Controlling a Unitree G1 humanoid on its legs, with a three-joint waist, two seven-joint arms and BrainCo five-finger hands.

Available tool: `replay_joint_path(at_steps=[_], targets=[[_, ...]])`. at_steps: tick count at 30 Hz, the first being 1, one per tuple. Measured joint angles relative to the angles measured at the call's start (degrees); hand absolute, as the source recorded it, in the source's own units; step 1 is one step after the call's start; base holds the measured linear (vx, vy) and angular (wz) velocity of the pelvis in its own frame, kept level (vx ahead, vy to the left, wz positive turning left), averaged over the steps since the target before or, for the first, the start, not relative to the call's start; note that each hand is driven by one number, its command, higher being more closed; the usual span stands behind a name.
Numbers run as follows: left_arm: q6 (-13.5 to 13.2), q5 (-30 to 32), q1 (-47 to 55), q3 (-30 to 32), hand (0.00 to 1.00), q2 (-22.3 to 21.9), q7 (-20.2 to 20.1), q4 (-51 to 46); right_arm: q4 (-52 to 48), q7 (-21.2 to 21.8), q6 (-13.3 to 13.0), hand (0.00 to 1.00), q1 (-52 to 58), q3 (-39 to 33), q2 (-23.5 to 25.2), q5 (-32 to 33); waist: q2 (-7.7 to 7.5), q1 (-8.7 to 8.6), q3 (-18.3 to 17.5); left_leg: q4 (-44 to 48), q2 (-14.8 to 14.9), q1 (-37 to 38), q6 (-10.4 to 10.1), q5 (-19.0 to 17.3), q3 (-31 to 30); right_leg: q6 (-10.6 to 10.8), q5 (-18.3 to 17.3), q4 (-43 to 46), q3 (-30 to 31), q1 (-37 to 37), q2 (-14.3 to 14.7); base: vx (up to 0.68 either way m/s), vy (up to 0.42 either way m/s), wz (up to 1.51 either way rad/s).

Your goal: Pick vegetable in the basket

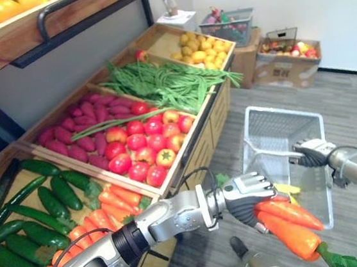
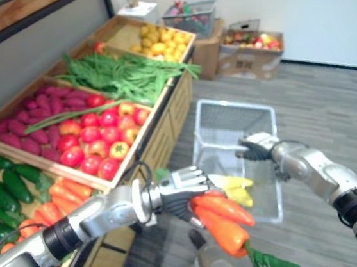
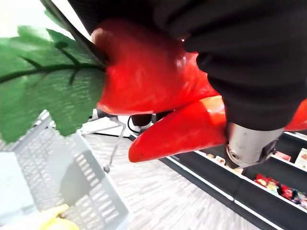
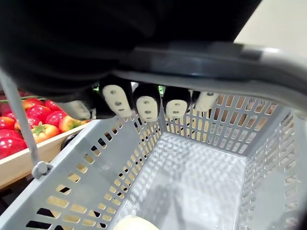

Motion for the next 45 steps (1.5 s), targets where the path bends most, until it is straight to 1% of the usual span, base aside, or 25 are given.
replay_joint_path(at_steps=[2,3,4,10,11,15,17,19,23,26,29,31,35,39,41,42,45], targets=[[-0.01,-0.14,-0.34,-0.72,1.00,-1.19,-0.40,0.01,-2.44,0.77,-0.14,1.00,-2.03,2.19,-2.26,1.68,-0.03,-0.12,0.04,0.79,0.75,0.39,0.00,0.00,1.08,-0.23,-0.17,0.44,0.15,-0.11,0.71,0.03,-0.038,-0.11],[-0.02,-0.21,-0.38,-1.04,1.00,-1.22,-0.49,0.01,-2.96,1.00,-0.16,1.00,-2.65,2.79,-2.58,1.76,-0.04,-0.30,0.04,0.82,0.84,0.40,0.00,0.00,1.13,-0.27,-0.21,0.54,0.13,-0.20,0.84,0.02,-0.049,-0.06],[-0.01,-1.14,-0.38,-1.57,1.00,-1.24,-0.99,0.02,-4.31,1.85,-0.17,1.00,-3.21,3.39,-3.29,3.23,-0.03,-0.37,0.04,0.96,0.95,0.35,-0.01,0.00,1.28,-0.40,-0.31,0.92,0.14,-0.56,1.06,0.01,-0.042,-0.04],[0.08,-2.07,-0.44,-3.26,1.00,-3.34,-2.24,0.15,-6.07,5.27,-0.07,1.00,-7.52,8.68,-4.05,7.82,-0.02,-1.16,0.04,1.76,1.79,0.24,0.01,0.02,1.30,-0.56,-0.42,1.26,-0.23,-0.71,1.45,0.00,-0.034,0.00],[0.08,-2.07,-0.47,-3.59,1.00,-3.96,-2.51,0.27,-6.59,6.39,-0.13,1.00,-8.64,9.80,-4.07,8.29,-0.02,-1.30,0.03,1.77,1.80,0.25,0.01,0.02,1.29,-0.56,-0.42,1.30,-0.27,-0.70,1.44,0.00,0.000,0.00],[0.32,-2.06,-0.86,-3.68,1.00,-7.44,-3.48,4.35,-7.61,9.55,0.07,1.00,-10.92,11.35,-4.21,11.85,0.02,-1.67,0.00,1.78,1.84,0.24,0.01,0.02,1.16,-0.57,-0.42,1.34,-0.44,-0.66,1.36,0.00,0.000,0.00],[0.75,-2.04,-0.90,-3.68,1.00,-8.33,-3.60,5.73,-8.14,10.64,0.36,1.00,-11.32,11.57,-4.27,12.87,0.03,-1.75,0.00,1.78,1.94,0.23,0.01,0.03,1.11,-0.57,-0.42,1.34,-0.60,-0.65,1.36,0.00,0.000,0.00],[1.61,-1.82,-0.91,-3.67,1.00,-10.04,-3.69,8.27,-8.36,10.95,0.94,1.00,-11.69,11.65,-4.28,14.30,0.04,-1.77,-0.01,1.79,2.02,0.22,0.02,0.05,1.07,-0.58,-0.41,1.34,-0.73,-0.63,1.36,0.00,0.000,0.00],[2.29,-0.52,-0.91,-3.50,1.00,-12.46,-3.69,12.94,-8.46,11.36,1.16,1.00,-11.79,11.66,-4.28,15.24,0.05,-1.77,-0.02,1.78,2.06,0.23,0.01,0.05,1.04,-0.59,-0.42,1.34,-0.82,-0.60,1.36,0.00,0.000,0.00],[3.77,2.31,-0.91,-2.84,1.00,-14.99,-3.62,18.60,-8.75,11.88,1.23,1.00,-11.89,11.65,-4.28,15.23,0.03,-1.79,-0.03,1.77,2.07,0.24,0.01,0.05,1.04,-0.59,-0.42,1.34,-0.84,-0.60,1.36,0.00,0.000,0.00],[4.57,5.35,-0.91,-2.08,1.00,-16.99,-3.55,23.23,-8.78,12.18,1.53,1.00,-11.93,11.65,-4.25,15.23,0.00,-1.79,-0.05,1.77,2.06,0.24,0.01,0.05,1.04,-0.59,-0.43,1.34,-0.85,-0.61,1.36,0.00,0.000,0.00],[5.26,6.77,-0.91,-0.90,1.00,-18.53,-3.45,26.31,-8.97,12.53,2.03,1.00,-11.93,11.65,-4.23,15.24,-0.03,-1.86,-0.06,1.77,2.06,0.24,0.00,0.06,1.05,-0.58,-0.44,1.34,-0.85,-0.61,1.36,0.00,0.000,0.00],[7.01,10.25,-0.93,2.08,1.00,-21.14,-2.13,32.43,-9.80,13.16,2.20,1.00,-11.93,11.66,-4.11,15.26,-0.20,-2.17,-0.17,1.76,2.06,0.24,-0.04,0.08,1.09,-0.56,-0.47,1.34,-0.82,-0.65,1.42,0.00,0.000,0.00],[8.32,12.88,-1.01,5.04,1.00,-22.76,-1.86,37.87,-10.94,13.39,2.38,1.00,-11.93,12.39,-3.57,16.30,-0.56,-2.70,-0.38,1.74,2.05,0.23,-0.10,0.12,1.25,-0.39,-0.66,1.38,-0.71,-0.78,1.55,0.00,0.000,0.00],[8.51,14.28,-1.22,6.29,1.00,-23.34,-1.74,40.07,-10.95,13.40,2.44,1.00,-11.93,12.52,-3.35,16.37,-0.73,-2.89,-0.47,1.73,2.05,0.23,-0.12,0.13,1.29,-0.42,-0.63,1.40,-0.66,-0.83,1.59,0.00,0.000,0.00],[9.07,14.87,-1.61,6.51,1.00,-23.63,-1.56,41.03,-10.95,13.40,2.61,1.00,-11.94,12.52,-3.14,16.41,-0.84,-2.99,-0.53,1.73,2.05,0.23,-0.15,0.14,1.33,-0.46,-0.60,1.41,-0.61,-0.86,1.64,0.00,0.000,0.00],[9.52,16.50,-1.78,8.43,1.00,-25.02,-0.74,43.08,-10.96,13.82,2.71,1.00,-11.94,12.52,-3.13,16.65,-0.86,-2.99,-0.54,1.72,2.05,0.23,-0.17,0.15,1.45,-0.53,-0.55,1.41,-0.53,-0.93,1.71,0.00,0.000,0.00]])
